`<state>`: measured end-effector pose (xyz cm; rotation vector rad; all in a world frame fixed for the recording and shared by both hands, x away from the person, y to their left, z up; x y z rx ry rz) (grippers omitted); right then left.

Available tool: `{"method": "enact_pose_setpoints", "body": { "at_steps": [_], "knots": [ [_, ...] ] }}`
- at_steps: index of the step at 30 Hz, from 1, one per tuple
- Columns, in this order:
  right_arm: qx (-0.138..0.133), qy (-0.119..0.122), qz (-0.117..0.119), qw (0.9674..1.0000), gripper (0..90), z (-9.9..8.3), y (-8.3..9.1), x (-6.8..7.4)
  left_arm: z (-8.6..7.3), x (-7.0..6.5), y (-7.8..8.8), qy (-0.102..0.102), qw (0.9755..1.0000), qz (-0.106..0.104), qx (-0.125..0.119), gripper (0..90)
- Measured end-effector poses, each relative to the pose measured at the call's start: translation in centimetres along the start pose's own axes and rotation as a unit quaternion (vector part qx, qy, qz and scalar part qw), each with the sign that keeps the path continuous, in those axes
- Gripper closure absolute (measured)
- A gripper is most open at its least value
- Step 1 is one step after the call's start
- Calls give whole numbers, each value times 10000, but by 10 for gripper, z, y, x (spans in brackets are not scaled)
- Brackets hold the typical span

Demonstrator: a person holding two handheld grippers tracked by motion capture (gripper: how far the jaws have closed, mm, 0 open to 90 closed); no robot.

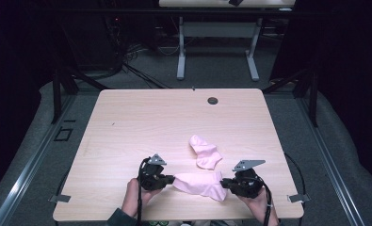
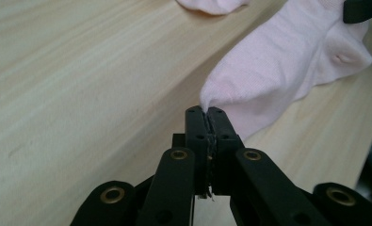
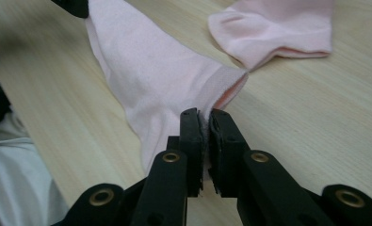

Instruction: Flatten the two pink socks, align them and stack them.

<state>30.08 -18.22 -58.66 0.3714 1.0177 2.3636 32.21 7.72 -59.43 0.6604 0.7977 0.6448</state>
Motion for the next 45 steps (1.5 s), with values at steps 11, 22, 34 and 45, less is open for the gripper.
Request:
{"method": "enact_pose_setpoints", "body": {
  "at_steps": [11, 22, 34, 45],
  "knots": [
    [309, -117, 178, 9993, 826, -7, -15, 7, -23, 2, 8, 138, 9996, 167, 199, 883],
    [50, -423, -214, 9989, 531, -5, -11, -15, 10, 20, 18, -71, 9967, 720, -357, 366],
    [-127, -624, -855, 9943, 463, 34, -40, -59, 120, 26, -26, -854, 9888, 1101, -540, 254],
    [243, -420, -1091, 9928, 482, 39, -66, -65, 168, 26, -110, -1347, 9823, 1305, 20, 455]
  ]
}}
Point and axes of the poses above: each handheld gripper's, and its own axes: y roughly backward along the jaws, z roughly out of its top, x roughly to its left, the point moved 6 cm from there along -y, roughly forward along the jaws, and after that the axes turned 14 degrees about y, right-handed, at the moved point
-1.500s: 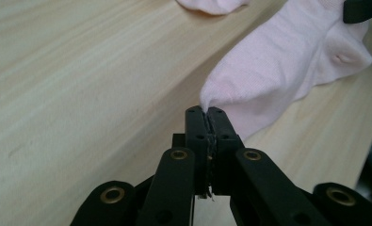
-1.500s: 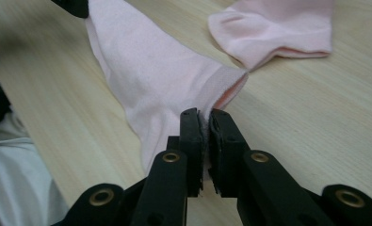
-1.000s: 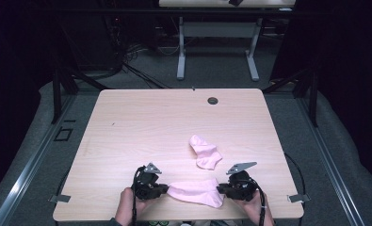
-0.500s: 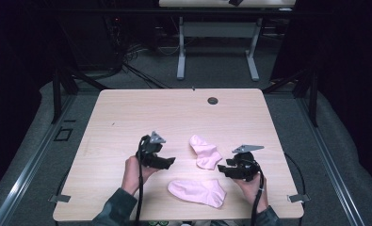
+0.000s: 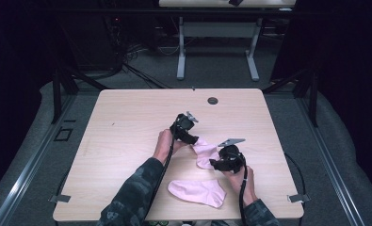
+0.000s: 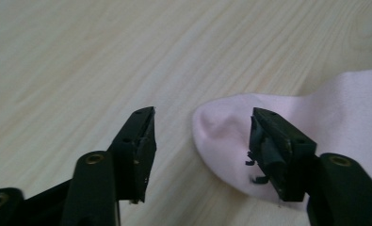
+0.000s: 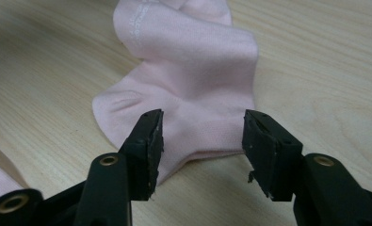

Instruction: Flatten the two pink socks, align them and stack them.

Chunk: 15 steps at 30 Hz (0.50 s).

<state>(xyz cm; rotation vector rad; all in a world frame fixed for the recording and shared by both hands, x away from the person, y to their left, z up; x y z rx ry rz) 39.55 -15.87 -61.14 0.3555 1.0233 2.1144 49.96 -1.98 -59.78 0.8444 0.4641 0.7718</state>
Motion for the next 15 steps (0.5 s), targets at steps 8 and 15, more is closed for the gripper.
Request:
{"method": "enact_pose_setpoints", "body": {
  "at_steps": [8, 15],
  "knots": [
    [91, 202, -94, 9997, 551, 1, -4, 1, -6, -6, -11, -190, 9996, 62, 182, 643],
    [92, 327, -266, 9991, 638, 0, -4, 1, -10, -11, -12, -360, 9993, 119, 29, 842]
  ]
}}
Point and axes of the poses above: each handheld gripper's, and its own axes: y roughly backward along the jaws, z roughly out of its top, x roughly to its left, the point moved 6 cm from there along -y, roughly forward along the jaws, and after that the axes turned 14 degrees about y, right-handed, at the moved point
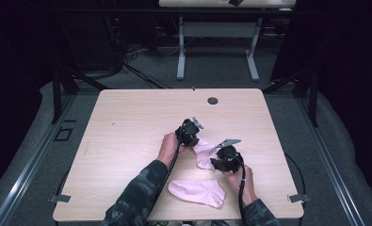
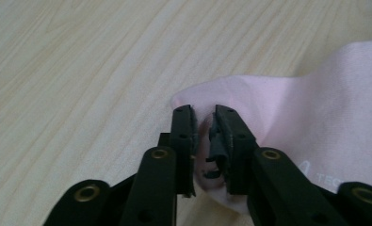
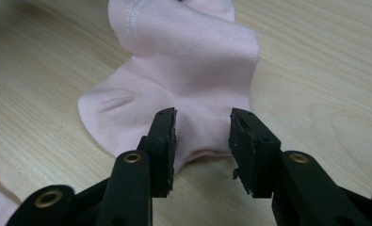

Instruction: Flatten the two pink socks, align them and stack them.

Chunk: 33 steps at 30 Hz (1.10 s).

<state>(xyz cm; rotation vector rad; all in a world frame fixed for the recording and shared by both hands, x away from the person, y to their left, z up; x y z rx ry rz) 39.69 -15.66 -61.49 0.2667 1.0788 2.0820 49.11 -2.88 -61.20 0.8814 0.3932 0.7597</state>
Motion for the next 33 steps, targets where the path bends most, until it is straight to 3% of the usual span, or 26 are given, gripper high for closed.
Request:
{"method": "enact_pose_setpoints", "body": {
  "at_steps": [4, 6, 12, 16, 18, 25, 33],
  "knots": [
    [-134, -91, 12, 9999, 781, -4, 1, -4, -4, 4, 2, 166, 9998, -50, -100, 862],
    [-183, -147, -6, 9997, 805, -5, 1, -7, -5, 6, 3, 256, 9996, -50, -146, 867],
    [-383, -319, 102, 9987, 823, -7, 2, -11, -12, 14, 9, 463, 9987, -50, -223, 872],
    [-423, -338, 132, 9984, 826, -8, 6, -12, -17, 19, 18, 625, 9976, -60, -302, 872],
    [-587, -393, 176, 9973, 827, -6, 14, -13, -20, 19, 27, 695, 9968, -88, -386, 873],
    [-665, -338, 242, 9969, 826, -3, 29, -14, -24, 15, 46, 794, 9954, -112, -515, 873],
    [-729, -114, 302, 9968, 827, 5, 43, -10, -31, 9, 76, 899, 9935, -129, -679, 873]
  ]
}}
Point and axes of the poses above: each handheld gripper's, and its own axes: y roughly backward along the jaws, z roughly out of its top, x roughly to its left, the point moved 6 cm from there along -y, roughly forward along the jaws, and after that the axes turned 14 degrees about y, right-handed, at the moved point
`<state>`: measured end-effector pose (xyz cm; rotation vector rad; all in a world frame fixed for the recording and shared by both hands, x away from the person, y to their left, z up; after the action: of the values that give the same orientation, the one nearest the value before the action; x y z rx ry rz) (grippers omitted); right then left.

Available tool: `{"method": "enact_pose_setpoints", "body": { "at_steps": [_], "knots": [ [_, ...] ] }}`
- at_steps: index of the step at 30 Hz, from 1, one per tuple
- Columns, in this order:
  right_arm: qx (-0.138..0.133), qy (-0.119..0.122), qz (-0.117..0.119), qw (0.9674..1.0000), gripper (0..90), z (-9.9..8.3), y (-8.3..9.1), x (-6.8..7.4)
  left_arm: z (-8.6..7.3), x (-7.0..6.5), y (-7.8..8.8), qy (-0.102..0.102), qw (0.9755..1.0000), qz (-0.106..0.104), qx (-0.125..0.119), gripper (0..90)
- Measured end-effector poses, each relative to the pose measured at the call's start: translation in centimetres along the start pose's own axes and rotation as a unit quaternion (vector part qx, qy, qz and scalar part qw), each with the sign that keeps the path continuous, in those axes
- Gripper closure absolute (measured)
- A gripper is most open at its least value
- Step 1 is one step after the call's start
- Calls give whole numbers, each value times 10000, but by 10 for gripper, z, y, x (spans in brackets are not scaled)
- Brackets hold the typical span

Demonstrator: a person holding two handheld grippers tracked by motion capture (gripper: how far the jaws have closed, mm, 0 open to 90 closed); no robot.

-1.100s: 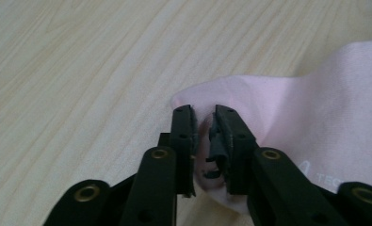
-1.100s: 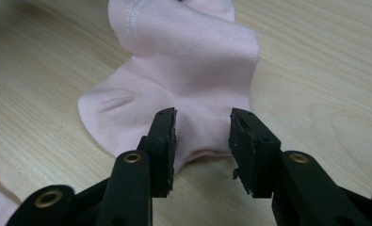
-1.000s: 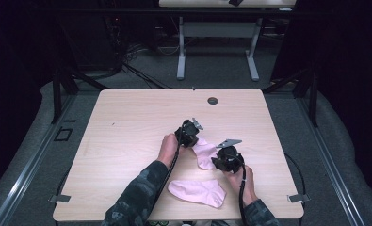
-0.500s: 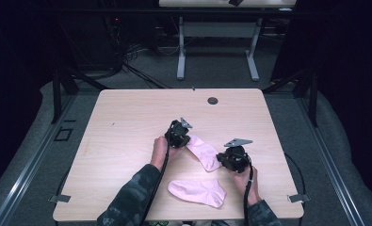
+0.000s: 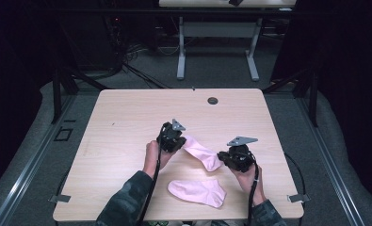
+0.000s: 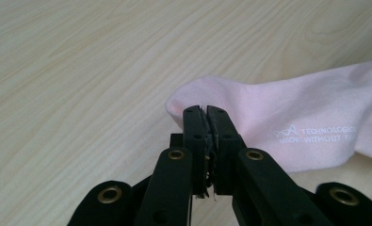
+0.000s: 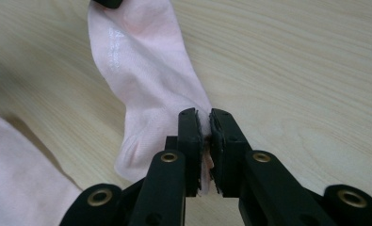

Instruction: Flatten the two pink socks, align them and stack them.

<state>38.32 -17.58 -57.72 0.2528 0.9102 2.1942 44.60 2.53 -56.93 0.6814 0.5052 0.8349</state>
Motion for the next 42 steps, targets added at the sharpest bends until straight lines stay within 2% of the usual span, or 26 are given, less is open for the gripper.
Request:
{"method": "enact_pose_setpoints", "body": {
  "at_steps": [5, 8, 15, 18, 24, 33, 35, 42],
  "knots": [
    [-7, 109, 97, 9999, 827, 3, 7, 6, -8, -1, 18, 39, 10000, -31, -53, 873],
    [-36, 122, 138, 9998, 827, 5, 10, 8, -11, -2, 23, 75, 9999, -40, -99, 873],
    [-112, 239, 309, 9992, 827, 10, 28, 18, -22, -10, 44, 110, 9997, -39, -225, 872],
    [-154, 259, 430, 9986, 827, 9, 35, 25, -30, -17, 58, 78, 9993, 58, -356, 872],
    [-50, 442, 572, 9974, 827, 7, 44, 36, -45, -22, 69, 156, 9990, 31, -411, 873],
    [-38, 457, 741, 9962, 827, 0, 58, 47, -66, -33, 86, 299, 9985, -147, -437, 872],
    [-76, 428, 803, 9958, 827, -1, 61, 51, -73, -37, 90, 322, 9984, -147, -442, 872],
    [35, 523, 970, 9939, 826, -6, 67, 60, -92, -48, 98, 396, 9978, -161, -512, 872]
  ]
}}
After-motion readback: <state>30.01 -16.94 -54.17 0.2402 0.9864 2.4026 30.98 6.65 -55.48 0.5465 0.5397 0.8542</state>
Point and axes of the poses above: each handheld gripper's, and its own axes: y roughly backward along the jaws, z roughly out of its top, x roughly to its left, the point moved 6 cm from there along -y, roughly forward along the jaws, and after that the axes turned 14 degrees about y, right-handed, at the moved point
